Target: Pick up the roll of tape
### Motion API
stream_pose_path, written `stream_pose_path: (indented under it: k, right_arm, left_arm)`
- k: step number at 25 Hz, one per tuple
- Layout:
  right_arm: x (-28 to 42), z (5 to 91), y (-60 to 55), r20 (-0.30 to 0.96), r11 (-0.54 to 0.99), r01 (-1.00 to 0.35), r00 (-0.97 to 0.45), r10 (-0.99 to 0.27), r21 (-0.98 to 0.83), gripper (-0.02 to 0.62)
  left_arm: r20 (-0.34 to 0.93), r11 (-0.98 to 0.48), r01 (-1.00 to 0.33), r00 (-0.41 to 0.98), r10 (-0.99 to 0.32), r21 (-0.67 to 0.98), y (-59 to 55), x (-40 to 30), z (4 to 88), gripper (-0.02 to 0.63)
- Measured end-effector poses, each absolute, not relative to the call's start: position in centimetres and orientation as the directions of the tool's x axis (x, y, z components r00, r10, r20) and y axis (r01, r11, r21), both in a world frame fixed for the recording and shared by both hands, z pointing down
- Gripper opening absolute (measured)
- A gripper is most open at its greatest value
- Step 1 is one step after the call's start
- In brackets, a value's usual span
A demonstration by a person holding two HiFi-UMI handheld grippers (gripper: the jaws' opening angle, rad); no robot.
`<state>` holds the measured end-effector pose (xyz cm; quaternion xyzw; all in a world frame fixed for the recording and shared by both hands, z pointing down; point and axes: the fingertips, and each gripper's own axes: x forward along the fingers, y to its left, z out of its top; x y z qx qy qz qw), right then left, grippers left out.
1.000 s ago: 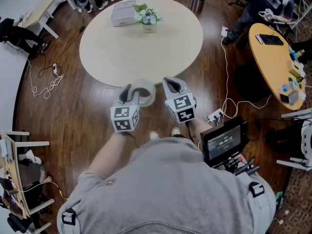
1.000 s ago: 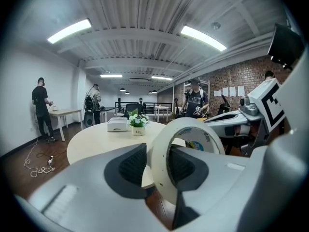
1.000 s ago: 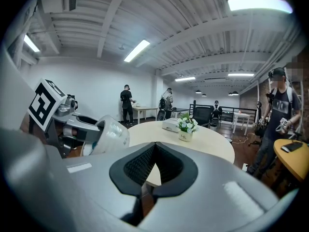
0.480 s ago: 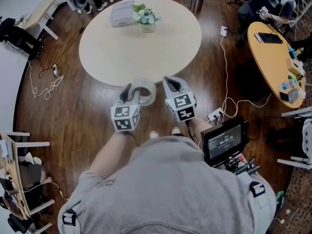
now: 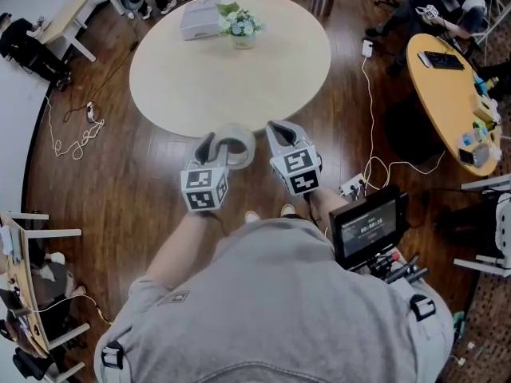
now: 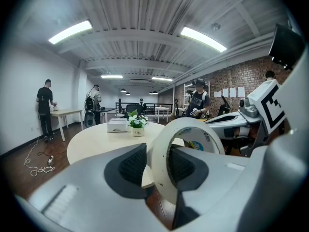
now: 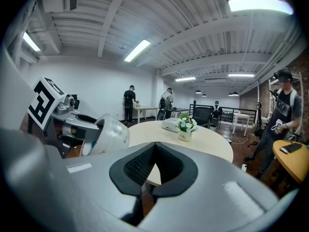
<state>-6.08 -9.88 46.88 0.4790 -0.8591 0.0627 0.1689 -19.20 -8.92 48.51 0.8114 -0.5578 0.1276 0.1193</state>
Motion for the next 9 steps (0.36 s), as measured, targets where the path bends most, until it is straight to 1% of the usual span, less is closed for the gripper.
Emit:
stream_pose_path:
  k: [9]
  right_arm:
    - [-6.7, 47.2, -9.87, 0.363, 0.549, -0.835, -0.499, -0.787, 0.043, 0.011]
  left_arm:
    - [0.345, -0.345, -0.937, 0.341, -0.875, 0.052, -9.09, -19.59, 48.39, 0.115]
